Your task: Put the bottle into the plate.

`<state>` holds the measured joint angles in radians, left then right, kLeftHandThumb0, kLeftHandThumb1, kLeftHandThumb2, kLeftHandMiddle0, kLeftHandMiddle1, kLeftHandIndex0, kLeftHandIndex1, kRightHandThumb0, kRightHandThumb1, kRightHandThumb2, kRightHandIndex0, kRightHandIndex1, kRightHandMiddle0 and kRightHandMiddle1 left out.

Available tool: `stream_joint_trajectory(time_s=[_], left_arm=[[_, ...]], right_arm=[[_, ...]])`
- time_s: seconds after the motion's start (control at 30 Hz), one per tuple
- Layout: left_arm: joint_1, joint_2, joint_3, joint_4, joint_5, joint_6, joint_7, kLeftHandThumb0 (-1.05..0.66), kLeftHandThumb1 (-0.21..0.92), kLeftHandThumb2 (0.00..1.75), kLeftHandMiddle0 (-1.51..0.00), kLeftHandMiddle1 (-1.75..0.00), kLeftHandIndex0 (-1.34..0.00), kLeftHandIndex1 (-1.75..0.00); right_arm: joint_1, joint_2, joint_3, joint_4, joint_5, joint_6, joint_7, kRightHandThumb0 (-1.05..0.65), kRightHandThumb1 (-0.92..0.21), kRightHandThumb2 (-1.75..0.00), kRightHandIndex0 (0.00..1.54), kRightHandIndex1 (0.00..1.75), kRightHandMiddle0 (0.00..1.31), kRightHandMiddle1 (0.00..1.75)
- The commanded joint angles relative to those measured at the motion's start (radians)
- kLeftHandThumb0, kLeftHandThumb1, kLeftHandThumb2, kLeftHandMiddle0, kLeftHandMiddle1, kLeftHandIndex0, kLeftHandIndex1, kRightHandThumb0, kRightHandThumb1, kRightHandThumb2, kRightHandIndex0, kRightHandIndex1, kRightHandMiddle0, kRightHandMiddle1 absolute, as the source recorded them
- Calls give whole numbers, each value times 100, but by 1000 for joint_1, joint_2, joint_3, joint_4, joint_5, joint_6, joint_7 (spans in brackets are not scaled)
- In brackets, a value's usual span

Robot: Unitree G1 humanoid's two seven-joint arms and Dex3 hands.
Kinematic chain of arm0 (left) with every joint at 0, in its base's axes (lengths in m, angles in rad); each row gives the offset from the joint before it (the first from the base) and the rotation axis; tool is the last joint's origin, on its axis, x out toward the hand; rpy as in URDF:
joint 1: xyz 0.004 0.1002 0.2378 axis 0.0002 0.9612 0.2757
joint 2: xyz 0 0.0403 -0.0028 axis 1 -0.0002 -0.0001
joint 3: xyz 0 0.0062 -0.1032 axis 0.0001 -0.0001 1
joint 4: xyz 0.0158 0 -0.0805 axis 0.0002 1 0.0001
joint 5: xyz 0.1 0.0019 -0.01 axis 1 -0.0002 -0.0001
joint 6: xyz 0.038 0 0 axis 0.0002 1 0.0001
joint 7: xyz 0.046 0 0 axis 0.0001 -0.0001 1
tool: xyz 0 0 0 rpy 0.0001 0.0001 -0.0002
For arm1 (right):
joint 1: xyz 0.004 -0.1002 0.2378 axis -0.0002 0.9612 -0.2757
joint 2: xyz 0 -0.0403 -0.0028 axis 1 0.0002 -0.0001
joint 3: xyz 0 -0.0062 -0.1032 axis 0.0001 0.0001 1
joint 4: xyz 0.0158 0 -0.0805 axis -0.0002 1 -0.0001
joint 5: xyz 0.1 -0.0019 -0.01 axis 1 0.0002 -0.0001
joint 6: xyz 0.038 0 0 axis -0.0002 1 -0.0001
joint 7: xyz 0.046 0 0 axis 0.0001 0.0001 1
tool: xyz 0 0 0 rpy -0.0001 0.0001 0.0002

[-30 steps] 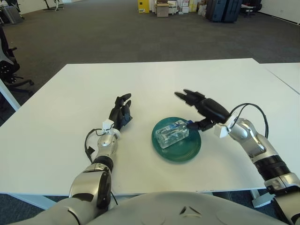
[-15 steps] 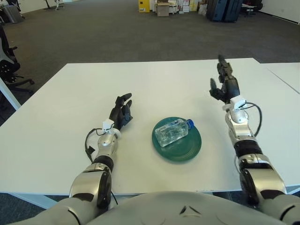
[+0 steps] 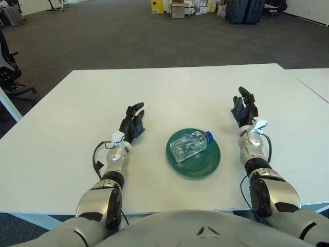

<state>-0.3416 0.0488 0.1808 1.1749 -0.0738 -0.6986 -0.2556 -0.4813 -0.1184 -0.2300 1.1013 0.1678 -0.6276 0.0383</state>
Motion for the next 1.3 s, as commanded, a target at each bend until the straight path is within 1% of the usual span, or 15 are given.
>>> stream_joint_trajectory(time_s=[0.0, 0.27, 0.5, 0.53, 0.67, 0.8, 1.1, 1.27], left_arm=[[65, -11, 0, 34, -2, 18, -6, -87, 92, 93, -36, -6, 0, -99], [66, -15, -3, 28, 1, 10, -4, -86, 92, 94, -37, -6, 0, -99], [62, -17, -4, 26, 1, 10, -1, -86, 92, 93, -38, -7, 0, -99], [59, -17, -3, 25, 1, 10, 1, -85, 92, 93, -38, -7, 0, -99], [52, -16, 0, 20, -3, 1, 0, -87, 92, 91, -38, -7, 0, -99], [46, -13, 3, 16, -5, -4, -1, -87, 92, 88, -39, -7, 0, -99], [29, -9, 8, 18, -4, -5, 8, -86, 92, 88, -40, -7, 0, -98], [22, -7, 8, 22, -2, -3, 10, -86, 92, 90, -40, -7, 0, -99]], right_arm=[[-45, 11, 11, 36, -26, 10, -3, -72, -92, -88, 38, 10, 0, 84], [1, 47, 27, 86, -52, 2, 14, -70, -92, -90, 41, 11, 0, 88], [14, 49, 32, 115, -67, 15, 23, -69, -92, -91, 41, 11, 0, 90], [26, 49, 37, 121, -77, 18, 24, -69, -92, -91, 41, 10, 0, 90], [72, 59, 65, 127, -113, 5, 20, -68, -92, -87, 38, 9, 0, 85], [98, 66, 86, 120, -136, -3, 19, -67, -92, -86, 35, 6, 0, 79], [118, 62, 104, 128, -152, 30, 40, -68, -92, -87, 30, 2, 0, 68], [123, 59, 106, 131, -153, 31, 48, -68, -92, -85, 27, 1, 0, 62]])
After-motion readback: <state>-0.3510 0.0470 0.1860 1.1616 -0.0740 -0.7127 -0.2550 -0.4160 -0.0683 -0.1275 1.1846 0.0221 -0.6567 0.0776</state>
